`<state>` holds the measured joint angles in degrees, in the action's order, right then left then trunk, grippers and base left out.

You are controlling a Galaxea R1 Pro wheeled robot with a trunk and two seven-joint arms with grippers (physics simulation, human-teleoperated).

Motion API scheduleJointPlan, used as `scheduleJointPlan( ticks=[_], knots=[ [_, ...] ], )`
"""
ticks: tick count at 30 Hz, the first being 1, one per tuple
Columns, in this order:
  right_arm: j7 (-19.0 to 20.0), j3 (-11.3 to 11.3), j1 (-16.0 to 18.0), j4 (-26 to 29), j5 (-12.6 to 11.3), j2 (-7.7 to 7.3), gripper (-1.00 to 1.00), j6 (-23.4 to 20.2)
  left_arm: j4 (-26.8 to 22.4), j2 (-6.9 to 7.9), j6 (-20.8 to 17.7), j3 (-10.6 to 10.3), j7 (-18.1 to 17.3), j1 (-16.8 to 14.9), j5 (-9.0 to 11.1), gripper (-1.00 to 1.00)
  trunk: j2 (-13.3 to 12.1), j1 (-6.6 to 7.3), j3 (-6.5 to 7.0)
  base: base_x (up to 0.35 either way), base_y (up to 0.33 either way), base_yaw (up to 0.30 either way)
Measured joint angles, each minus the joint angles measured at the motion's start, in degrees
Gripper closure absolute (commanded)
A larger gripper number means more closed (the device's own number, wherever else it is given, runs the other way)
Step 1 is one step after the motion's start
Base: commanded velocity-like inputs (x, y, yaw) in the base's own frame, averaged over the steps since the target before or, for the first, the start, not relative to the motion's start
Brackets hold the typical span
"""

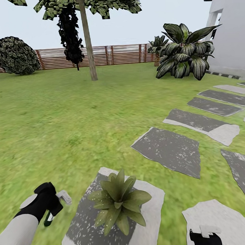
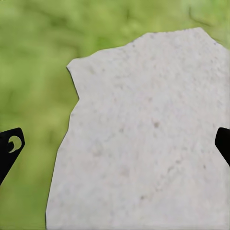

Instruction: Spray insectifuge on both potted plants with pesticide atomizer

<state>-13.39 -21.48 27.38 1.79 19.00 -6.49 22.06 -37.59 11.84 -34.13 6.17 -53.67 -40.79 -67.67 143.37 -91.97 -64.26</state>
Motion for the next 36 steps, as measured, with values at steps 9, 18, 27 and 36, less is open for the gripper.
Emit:
scheduleJointPlan(
  ticks=[9,18,27,36],
  knots=[
    [-0.01,-0.01,0.0,0.19,-0.01,-0.09,-1.0,0.0,-0.73,-1.42,1.79,-1.88,-18.59,-0.88,-0.75,1.0,0.0,0.0,0.0,0.0,0.0,0.181],
    [0.0,0.0,0.0,0.02,0.16,-0.31,-1.0,0.09,-1.79,-2.33,1.08,-8.05,-31.0,-4.89,-4.75,1.0,0.0,0.0,0.0,0.0,0.0,0.035],
    [-0.03,0.01,0.0,0.06,0.17,-0.36,-1.0,0.02,-4.3,-2.35,-2.39,-8.43,-33.7,-5.68,-5.5,1.0,0.0,0.0,0.0,-0.018,-0.21,0.0],
    [-0.02,0.01,0.01,0.05,0.17,-0.27,-1.0,0.01,-4.46,-2.54,-2.71,-8.35,-34.46,-5.86,-5.95,1.0,0.0,-0.03,0.0,-0.237,-0.207,0.168]
  ],
)
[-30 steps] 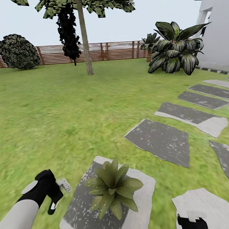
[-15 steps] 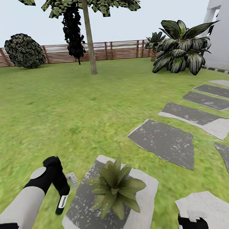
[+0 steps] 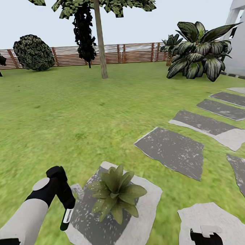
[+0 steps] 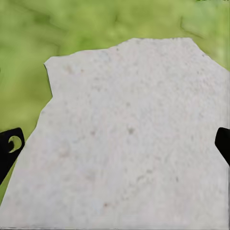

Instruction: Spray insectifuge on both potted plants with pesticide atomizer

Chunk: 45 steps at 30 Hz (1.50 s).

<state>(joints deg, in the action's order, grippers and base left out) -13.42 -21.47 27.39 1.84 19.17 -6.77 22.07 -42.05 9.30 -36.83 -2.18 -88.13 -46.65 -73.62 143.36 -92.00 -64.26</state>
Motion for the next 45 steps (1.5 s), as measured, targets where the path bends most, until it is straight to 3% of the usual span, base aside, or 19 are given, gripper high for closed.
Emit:
scheduleJointPlan(
  ticks=[8,27,37,45],
  knots=[
    [0.0,-0.01,-0.01,0.08,-0.02,-0.06,-1.0,0.01,0.08,-0.07,-0.02,-0.04,-0.03,-0.75,-0.05,1.0,0.0,0.03,0.0,-0.102,-0.246,0.131],
    [0.0,-0.01,-0.01,0.03,0.0,-0.07,-1.0,0.1,0.31,0.19,-0.02,0.07,0.67,1.15,-0.07,1.0,0.0,0.03,0.0,0.065,-0.266,0.153],
    [-0.01,-0.01,-0.01,0.07,0.0,-0.11,-1.0,0.1,0.35,1.53,-0.03,0.44,0.91,1.14,-0.16,1.0,0.0,0.02,0.0,-0.066,-0.296,0.007],
    [-0.01,0.0,0.0,0.09,0.0,-0.01,-1.0,0.09,0.82,2.95,-0.7,0.51,1.02,1.23,-1.71,1.0,0.0,0.03,0.0,-0.002,-0.305,0.245]
  ],
)
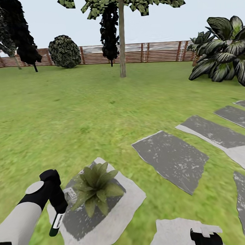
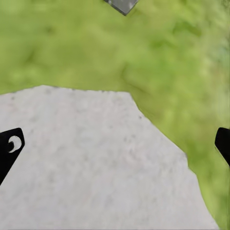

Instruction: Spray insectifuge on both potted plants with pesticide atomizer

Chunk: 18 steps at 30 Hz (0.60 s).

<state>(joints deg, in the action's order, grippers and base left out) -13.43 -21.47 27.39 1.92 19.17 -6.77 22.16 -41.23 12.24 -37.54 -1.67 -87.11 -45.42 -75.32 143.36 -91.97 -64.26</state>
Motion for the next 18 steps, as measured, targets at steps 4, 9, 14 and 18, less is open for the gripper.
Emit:
scheduleJointPlan(
  ticks=[4,9,14,18],
  knots=[
    [0.0,0.0,0.0,0.0,0.0,0.01,-1.0,0.0,0.21,1.55,-0.03,-0.02,0.01,0.08,-0.02,1.0,0.0,0.0,0.0,0.0,-0.306,0.278],
    [0.0,0.02,0.0,-0.02,0.0,0.01,-1.0,0.0,0.39,1.53,-0.03,-0.16,0.27,0.16,-0.03,1.0,0.0,0.0,0.0,0.0,-0.301,0.278],
    [0.02,0.01,-0.01,-0.08,0.0,0.01,-1.0,-0.01,0.42,1.27,-0.01,-0.02,5.23,2.08,0.14,1.0,0.0,0.0,0.0,0.0,-0.151,0.278],
    [0.03,0.02,-0.01,-0.08,-0.01,0.01,-1.0,-0.01,0.47,0.43,-0.53,0.02,6.09,2.51,0.78,1.0,0.0,0.0,0.0,0.0,-0.031,0.254]
  ],
)
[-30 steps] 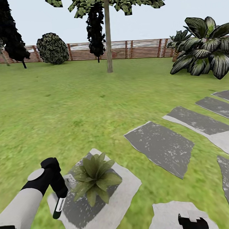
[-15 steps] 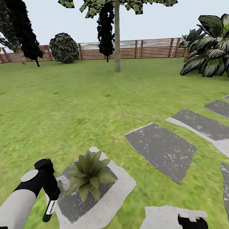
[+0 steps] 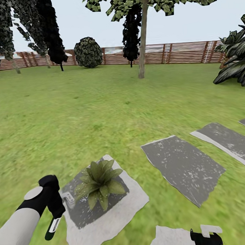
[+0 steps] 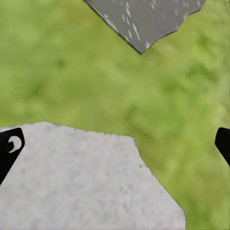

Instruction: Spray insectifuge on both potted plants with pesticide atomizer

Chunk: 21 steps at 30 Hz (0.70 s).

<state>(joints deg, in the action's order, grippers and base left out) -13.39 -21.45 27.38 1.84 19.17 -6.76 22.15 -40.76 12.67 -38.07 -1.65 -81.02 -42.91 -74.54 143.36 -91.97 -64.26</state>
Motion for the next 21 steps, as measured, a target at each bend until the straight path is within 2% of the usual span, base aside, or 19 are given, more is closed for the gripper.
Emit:
scheduleJointPlan(
  ticks=[1,2,4,11,14,17,18,21],
  knots=[
    [0.0,-0.02,0.0,0.0,0.0,0.0,-1.0,0.0,-0.01,-0.42,-0.11,0.0,0.06,0.02,0.03,1.0,0.0,0.0,0.0,0.0,-0.003,0.052],
    [0.0,-0.02,0.0,0.0,0.0,0.0,-1.0,0.0,-0.04,-1.55,-0.3,0.07,0.13,0.04,0.09,1.0,0.0,0.0,0.0,0.0,-0.001,0.021],
    [0.01,0.0,-0.01,-0.05,0.05,-0.07,-1.0,0.0,-0.04,-2.11,-0.48,0.12,0.13,0.04,0.03,1.0,0.0,0.0,0.0,0.051,-0.001,0.009],
    [0.0,-0.03,-0.01,-0.03,0.02,-0.13,-1.0,0.0,0.52,-2.24,-2.46,0.2,0.07,0.04,0.17,1.0,0.0,0.03,0.0,0.262,-0.065,0.001],
    [0.0,-0.04,-0.01,0.0,0.01,-0.1,-1.0,0.0,3.75,-2.16,-2.49,0.27,0.13,0.04,0.15,1.0,0.0,0.02,0.0,0.152,-0.009,0.029],
    [0.0,-0.03,0.0,0.02,0.0,-0.05,-1.0,0.0,6.21,-1.8,-2.48,0.82,0.31,0.09,0.14,1.0,0.0,0.0,-0.02,0.019,-0.001,0.209],
    [0.0,-0.03,0.0,0.01,0.0,-0.01,-1.0,0.0,6.57,-1.56,-2.41,2.17,2.82,0.12,0.17,1.0,0.0,0.0,-0.04,0.002,0.0,0.262],
    [0.0,-0.01,0.0,0.01,0.0,0.0,-1.0,0.0,6.63,-1.61,-2.45,4.42,7.3,0.13,0.3,1.0,0.0,0.0,-0.09,0.001,0.0,0.266]
  ],
)
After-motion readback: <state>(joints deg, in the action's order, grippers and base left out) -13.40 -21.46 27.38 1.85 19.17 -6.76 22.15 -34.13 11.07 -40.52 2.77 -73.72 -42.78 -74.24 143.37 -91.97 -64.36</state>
